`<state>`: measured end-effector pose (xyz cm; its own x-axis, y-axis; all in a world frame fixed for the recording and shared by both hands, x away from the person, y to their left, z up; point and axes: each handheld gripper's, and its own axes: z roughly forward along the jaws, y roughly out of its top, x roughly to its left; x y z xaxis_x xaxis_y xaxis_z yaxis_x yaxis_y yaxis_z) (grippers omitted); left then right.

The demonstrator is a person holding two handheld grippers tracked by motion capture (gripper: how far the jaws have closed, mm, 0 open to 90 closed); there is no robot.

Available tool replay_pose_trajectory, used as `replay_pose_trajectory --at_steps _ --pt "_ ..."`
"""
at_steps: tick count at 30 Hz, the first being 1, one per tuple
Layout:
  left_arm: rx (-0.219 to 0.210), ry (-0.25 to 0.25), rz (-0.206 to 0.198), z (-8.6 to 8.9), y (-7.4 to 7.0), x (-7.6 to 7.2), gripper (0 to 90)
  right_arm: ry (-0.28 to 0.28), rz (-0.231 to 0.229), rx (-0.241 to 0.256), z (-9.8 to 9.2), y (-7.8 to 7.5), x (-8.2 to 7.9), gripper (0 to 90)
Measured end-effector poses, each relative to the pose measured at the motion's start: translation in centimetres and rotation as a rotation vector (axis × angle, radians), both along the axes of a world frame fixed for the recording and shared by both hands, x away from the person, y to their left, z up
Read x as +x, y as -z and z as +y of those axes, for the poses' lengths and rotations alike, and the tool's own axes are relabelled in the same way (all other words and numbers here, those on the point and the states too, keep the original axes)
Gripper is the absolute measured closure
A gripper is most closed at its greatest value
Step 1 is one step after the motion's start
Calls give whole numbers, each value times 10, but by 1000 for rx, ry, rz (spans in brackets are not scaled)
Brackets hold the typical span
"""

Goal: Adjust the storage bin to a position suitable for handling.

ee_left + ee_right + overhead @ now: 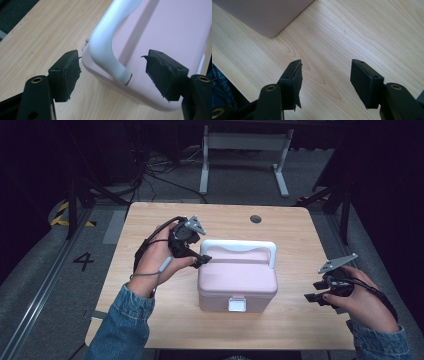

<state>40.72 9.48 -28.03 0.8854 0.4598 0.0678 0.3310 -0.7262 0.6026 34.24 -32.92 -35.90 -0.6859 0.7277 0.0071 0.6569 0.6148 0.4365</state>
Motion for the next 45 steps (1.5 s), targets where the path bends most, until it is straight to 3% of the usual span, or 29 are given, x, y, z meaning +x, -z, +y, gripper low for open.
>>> replay_pose_trajectory --at_steps 8,15,18,21,23,24,26,34,39,45 --pt "57 -9 -26 -29 11 10 287 -3 12 8 3 2 1 430" --pt "103 6 -21 -39 18 15 318 -18 15 9 5 3 2 429" --pt "121 8 -33 -41 19 16 367 -14 16 9 6 3 2 429" --pt "146 32 -70 -42 18 14 532 -17 17 7 7 4 2 429" --pt "159 33 -116 -42 16 11 555 -17 16 5 8 4 2 430" --pt "166 31 -139 -42 15 9 628 -20 14 6 8 4 2 430" --pt "158 42 -183 -42 11 6 646 -21 13 7 8 4 2 430" --pt "157 45 -157 -42 5 4 668 -22 -8 23 9 0 1 438" --pt "110 43 -113 -39 -2 4 670 -27 -15 38 9 -2 0 448" --pt "79 29 -141 -37 -16 2 667 -35 -23 60 10 -4 -1 450"
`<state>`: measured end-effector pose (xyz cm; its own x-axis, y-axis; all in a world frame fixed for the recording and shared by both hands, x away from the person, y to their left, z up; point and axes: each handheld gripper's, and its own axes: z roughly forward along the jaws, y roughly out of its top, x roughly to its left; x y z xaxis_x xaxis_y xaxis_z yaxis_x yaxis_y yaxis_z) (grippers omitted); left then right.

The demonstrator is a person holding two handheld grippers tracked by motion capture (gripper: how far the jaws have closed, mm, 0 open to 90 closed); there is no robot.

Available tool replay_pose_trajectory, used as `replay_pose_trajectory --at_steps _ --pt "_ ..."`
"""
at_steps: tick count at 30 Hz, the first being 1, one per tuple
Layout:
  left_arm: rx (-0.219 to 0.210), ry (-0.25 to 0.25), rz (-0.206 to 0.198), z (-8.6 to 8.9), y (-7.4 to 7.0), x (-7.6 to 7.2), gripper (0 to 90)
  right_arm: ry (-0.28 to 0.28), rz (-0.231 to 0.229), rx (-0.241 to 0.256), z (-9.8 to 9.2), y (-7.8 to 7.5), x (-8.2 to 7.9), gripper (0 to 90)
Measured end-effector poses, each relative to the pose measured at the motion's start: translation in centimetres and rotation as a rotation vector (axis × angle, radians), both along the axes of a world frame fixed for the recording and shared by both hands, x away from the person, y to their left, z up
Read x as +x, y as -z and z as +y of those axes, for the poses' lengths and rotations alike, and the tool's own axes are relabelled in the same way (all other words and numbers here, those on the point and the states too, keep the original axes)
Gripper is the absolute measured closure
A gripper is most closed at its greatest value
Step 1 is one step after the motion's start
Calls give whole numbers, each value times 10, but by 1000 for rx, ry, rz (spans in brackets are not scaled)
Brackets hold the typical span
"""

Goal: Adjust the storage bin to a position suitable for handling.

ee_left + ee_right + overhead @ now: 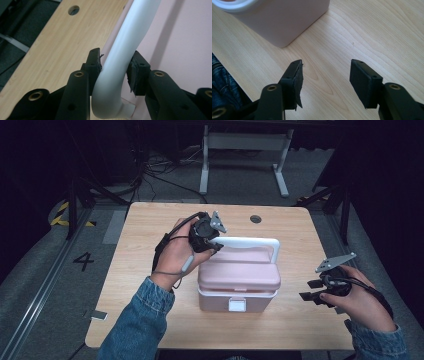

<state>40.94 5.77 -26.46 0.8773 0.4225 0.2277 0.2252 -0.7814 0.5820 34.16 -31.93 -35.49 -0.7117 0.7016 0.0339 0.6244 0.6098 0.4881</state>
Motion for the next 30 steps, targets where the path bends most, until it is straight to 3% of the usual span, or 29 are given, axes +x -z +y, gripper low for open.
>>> replay_pose_trajectory --at_steps 4,13,17,23,29,30 --pt "-3 -3 9 -1 -5 3 664 0 -3 10 1 -2 -1 464" --pt "-72 -38 37 3 -5 13 652 -28 -60 89 4 -13 -5 518" --pt "-94 -53 53 6 -7 16 647 -37 -65 115 7 -16 -7 615" --pt "-102 -66 58 7 -8 18 645 -48 -112 163 13 -21 -6 710" --pt "-109 -72 63 7 -7 21 641 -91 -155 236 22 -27 -8 812" --pt "-111 -76 60 7 -7 21 641 -119 -164 279 27 -30 -9 854"
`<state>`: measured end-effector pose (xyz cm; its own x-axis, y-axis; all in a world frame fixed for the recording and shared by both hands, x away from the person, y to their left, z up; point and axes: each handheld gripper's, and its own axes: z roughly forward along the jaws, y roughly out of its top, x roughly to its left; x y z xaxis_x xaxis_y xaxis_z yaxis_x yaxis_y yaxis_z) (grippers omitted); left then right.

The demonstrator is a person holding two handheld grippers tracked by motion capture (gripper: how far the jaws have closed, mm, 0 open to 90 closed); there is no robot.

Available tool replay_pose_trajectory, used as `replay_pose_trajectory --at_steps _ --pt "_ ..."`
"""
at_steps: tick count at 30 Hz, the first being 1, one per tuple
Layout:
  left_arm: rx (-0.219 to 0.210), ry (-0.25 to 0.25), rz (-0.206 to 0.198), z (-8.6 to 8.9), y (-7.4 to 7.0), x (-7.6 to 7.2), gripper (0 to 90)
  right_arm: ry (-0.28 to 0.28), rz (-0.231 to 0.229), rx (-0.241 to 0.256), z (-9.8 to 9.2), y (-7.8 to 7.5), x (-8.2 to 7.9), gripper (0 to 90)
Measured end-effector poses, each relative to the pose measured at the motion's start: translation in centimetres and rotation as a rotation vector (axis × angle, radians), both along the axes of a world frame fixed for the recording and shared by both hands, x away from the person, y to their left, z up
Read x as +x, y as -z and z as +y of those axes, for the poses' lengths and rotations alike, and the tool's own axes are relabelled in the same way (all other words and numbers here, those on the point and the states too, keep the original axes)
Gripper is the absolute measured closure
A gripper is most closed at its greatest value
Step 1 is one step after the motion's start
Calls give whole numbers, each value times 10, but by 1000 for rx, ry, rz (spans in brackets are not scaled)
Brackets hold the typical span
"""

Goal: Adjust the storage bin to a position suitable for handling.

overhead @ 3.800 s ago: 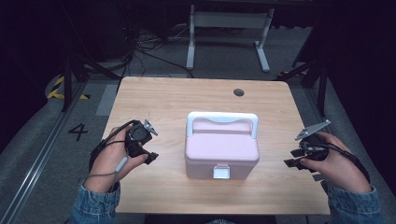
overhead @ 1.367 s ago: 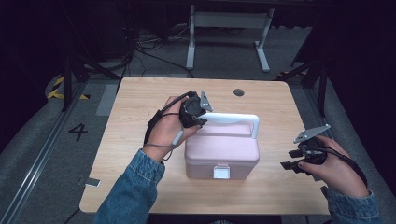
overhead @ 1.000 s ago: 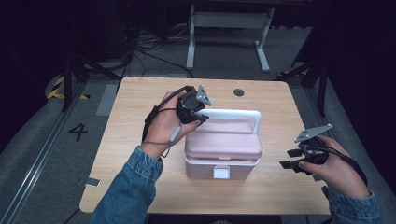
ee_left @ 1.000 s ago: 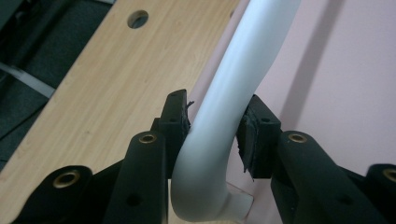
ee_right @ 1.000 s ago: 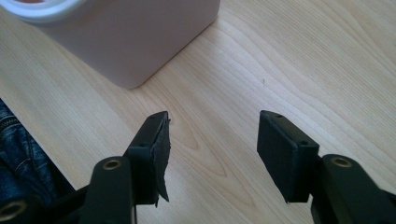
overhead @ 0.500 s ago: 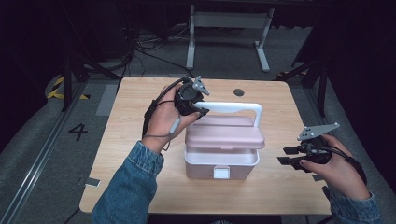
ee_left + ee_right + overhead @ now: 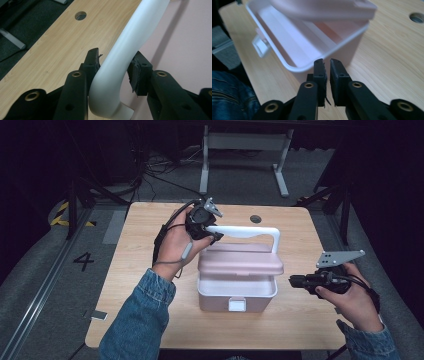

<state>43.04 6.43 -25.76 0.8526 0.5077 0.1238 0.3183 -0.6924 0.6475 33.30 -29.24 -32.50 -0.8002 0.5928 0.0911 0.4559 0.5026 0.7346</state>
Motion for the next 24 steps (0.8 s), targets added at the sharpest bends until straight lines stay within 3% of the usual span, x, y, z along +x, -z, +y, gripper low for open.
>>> replay_pose_trajectory --at_steps 9,11,16,19,21,24 --pt "2 -1 6 -1 0 0 641 -55 -52 111 16 0 2 900" --pt "0 -7 4 0 0 0 642 -58 -60 151 19 1 4 900" --pt "-24 -2 1 2 2 1 637 -45 -55 195 18 7 10 900" --pt "-61 -18 -9 3 2 1 551 -43 -58 209 19 8 11 900" --pt "-67 -34 -37 5 1 -2 485 -40 -66 214 19 7 12 900" --pt "-81 -43 -46 9 0 -6 402 -37 -73 216 19 7 13 900"
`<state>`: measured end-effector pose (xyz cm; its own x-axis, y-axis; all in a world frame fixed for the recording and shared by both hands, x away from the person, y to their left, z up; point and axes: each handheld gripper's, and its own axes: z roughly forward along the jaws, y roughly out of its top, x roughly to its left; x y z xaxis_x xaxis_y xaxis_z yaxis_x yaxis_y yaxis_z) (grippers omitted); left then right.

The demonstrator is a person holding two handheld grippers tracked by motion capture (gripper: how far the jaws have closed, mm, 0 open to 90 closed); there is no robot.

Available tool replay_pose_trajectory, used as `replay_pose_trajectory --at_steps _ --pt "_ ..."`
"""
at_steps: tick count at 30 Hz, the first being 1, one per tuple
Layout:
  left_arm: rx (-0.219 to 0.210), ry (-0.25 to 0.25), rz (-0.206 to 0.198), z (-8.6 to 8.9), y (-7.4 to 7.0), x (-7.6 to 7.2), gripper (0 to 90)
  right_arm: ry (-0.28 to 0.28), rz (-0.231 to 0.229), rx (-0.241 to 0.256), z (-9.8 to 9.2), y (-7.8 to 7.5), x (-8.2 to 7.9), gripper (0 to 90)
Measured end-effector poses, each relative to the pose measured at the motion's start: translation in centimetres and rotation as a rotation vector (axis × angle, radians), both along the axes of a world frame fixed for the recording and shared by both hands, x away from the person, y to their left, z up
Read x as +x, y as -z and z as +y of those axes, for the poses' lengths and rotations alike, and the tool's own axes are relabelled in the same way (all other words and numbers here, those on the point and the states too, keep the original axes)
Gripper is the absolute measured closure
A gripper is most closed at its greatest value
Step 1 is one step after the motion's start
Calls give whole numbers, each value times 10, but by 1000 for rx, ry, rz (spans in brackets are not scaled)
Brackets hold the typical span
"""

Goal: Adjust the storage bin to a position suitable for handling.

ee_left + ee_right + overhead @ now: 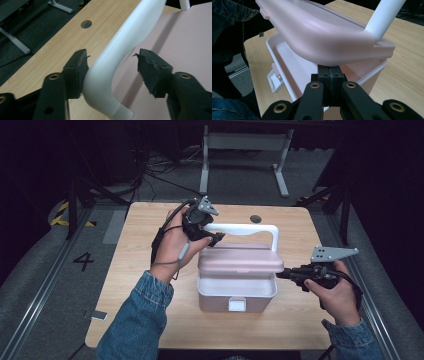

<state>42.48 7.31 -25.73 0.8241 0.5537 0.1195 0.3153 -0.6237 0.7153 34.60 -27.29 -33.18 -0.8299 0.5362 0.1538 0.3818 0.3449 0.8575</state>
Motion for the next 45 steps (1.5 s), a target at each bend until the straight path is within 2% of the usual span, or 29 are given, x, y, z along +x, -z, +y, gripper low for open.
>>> replay_pose_trajectory --at_steps 4,9,11,16,24,26,30,33,36,41,45 --pt "-67 -25 -11 19 -2 -11 371 8 -16 11 -1 -2 2 900" --pt "-89 -57 -20 43 -4 -25 367 19 -25 21 -2 -4 7 900" --pt "-92 -80 -9 50 -3 -28 360 19 -25 30 -1 -6 8 900" --pt "-35 -107 18 63 8 -33 361 28 -33 47 0 -9 11 900" --pt "3 -100 41 70 24 -37 343 50 -39 84 0 -12 15 900" --pt "7 -87 49 70 27 -38 340 52 -44 92 1 -13 15 900" --pt "23 -43 39 63 30 -41 324 61 -49 109 0 -14 16 900" --pt "24 -25 2 57 30 -43 318 65 -50 116 0 -15 15 900" --pt "34 -17 -24 47 30 -42 255 65 -53 120 1 -16 15 900" --pt "20 -12 -39 32 29 -40 260 63 -49 123 2 -16 16 900" --pt "2 -3 -72 24 26 -40 288 64 -47 129 2 -16 16 900"
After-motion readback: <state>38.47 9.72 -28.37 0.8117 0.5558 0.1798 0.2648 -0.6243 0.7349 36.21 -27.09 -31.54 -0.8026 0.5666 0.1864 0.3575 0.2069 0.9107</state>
